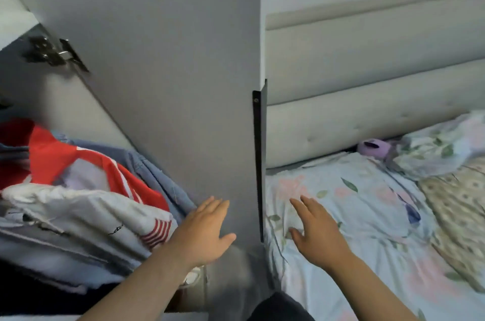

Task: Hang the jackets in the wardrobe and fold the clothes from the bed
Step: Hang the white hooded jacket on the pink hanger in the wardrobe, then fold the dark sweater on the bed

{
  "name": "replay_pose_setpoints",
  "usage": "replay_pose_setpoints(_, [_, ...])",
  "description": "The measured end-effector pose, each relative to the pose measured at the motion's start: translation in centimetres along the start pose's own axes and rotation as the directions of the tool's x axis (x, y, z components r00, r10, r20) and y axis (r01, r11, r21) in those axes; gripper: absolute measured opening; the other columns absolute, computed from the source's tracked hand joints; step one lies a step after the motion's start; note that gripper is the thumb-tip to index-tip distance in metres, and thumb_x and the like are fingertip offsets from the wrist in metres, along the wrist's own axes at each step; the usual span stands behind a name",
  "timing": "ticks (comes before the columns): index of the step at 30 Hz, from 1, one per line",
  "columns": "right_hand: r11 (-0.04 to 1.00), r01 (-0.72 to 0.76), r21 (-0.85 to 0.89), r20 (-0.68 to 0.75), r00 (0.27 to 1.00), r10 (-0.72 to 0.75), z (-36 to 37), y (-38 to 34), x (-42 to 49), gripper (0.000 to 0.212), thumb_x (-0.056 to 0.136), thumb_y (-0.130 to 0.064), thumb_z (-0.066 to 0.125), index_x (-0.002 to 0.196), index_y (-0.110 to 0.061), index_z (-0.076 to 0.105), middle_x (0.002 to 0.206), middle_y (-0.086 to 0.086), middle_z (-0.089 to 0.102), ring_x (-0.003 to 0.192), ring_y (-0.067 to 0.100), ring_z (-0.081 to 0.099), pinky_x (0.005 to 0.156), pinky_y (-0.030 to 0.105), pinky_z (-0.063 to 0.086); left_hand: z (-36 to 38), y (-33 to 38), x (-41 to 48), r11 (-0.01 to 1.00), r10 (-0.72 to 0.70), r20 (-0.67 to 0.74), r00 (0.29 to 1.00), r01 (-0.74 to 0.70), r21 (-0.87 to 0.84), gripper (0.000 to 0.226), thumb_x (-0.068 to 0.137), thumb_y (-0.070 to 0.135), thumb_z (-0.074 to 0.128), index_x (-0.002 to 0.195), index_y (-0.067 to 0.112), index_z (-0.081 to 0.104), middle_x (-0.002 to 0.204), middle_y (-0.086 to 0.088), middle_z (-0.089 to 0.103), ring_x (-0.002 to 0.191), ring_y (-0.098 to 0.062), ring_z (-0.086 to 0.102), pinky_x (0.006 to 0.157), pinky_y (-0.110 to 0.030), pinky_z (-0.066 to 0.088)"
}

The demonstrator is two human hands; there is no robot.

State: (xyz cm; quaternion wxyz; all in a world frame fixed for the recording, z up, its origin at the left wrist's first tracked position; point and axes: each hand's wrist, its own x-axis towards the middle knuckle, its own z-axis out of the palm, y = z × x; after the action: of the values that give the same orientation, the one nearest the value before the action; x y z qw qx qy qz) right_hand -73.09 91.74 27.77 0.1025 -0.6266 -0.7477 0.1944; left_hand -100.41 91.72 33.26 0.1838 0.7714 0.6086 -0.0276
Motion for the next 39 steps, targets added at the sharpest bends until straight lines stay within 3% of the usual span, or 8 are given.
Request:
replay_pose_setpoints(3, [0.984,-0.175,-0.028,0.067,0.982,0.176,-0.3,4.2,-2.1,0.069,0.096,-0.045,0.050,0.155,-0.029,0.019,0.163,0.005,0.018,0.150,0.026,0.016,0.119,0.037,0.019,0.0,3.2,2.2,0.972,0.232,0.157,0.960,-0.235,0.001,0.074,0.091,0.058,0.042,0.155,0.032,0.015,0.162,0.015,0.012,0.149,-0.002,0.002,0.121,-0.032,0.014])
replay_pose_setpoints(8, [0.923,-0.384,-0.010,0.074,0.921,0.383,-2.5,9.5,-5.1,0.069,0.097,-0.045,0.049,0.155,-0.028,0.017,0.164,0.005,0.014,0.151,0.027,0.011,0.119,0.038,0.018,0.9,9.4,6.5,0.892,0.447,0.287,0.848,-0.445,-0.074,0.072,0.093,0.062,0.040,0.153,0.043,0.005,0.148,0.037,0.001,0.133,0.016,-0.006,0.111,-0.015,0.006])
replay_pose_setpoints(14, [0.834,-0.551,0.032,0.048,0.834,0.549,-4.6,12.6,-8.5,0.069,0.097,-0.044,0.049,0.155,-0.027,0.018,0.162,0.007,0.018,0.149,0.026,0.017,0.119,0.038,0.021,2.5,11.6,11.4,0.874,0.464,0.338,0.818,-0.485,-0.028,0.077,0.090,0.062,0.046,0.155,0.036,0.012,0.161,0.019,0.009,0.147,-0.001,0.005,0.116,-0.021,0.014])
replay_pose_setpoints(21, [0.718,-0.686,0.117,-0.022,0.721,0.692,-5.6,12.8,-13.1,0.062,0.097,-0.043,0.049,0.152,-0.026,0.026,0.158,0.005,0.026,0.145,0.024,0.023,0.115,0.036,0.027,2.5,14.3,14.9,0.867,0.491,0.316,0.812,-0.492,-0.084,0.078,0.085,0.060,0.056,0.152,0.030,0.028,0.158,0.014,0.027,0.143,-0.003,0.026,0.113,-0.019,0.022])
replay_pose_setpoints(30, [0.491,-0.833,0.255,-0.072,0.490,0.869,-4.3,9.9,-20.9,0.062,0.097,-0.045,0.047,0.153,-0.037,0.022,0.163,-0.006,0.015,0.151,0.019,0.010,0.121,0.035,0.016,2.1,17.2,17.1,0.794,0.592,0.298,0.749,-0.605,-0.059,0.077,0.088,0.053,0.060,0.153,0.027,0.027,0.159,0.008,0.024,0.149,-0.009,0.015,0.119,-0.024,0.016])
replay_pose_setpoints(39, [0.219,-0.915,0.339,-0.119,0.189,0.975,-4.3,1.8,-25.9,0.063,0.098,-0.047,0.046,0.154,-0.036,0.019,0.163,-0.009,0.013,0.151,0.017,0.008,0.121,0.034,0.014,2.8,21.0,16.3,0.646,0.743,0.354,0.568,-0.747,-0.158,0.078,0.088,0.052,0.060,0.153,0.025,0.024,0.160,0.009,0.023,0.148,-0.010,0.017,0.117,-0.027,0.019])
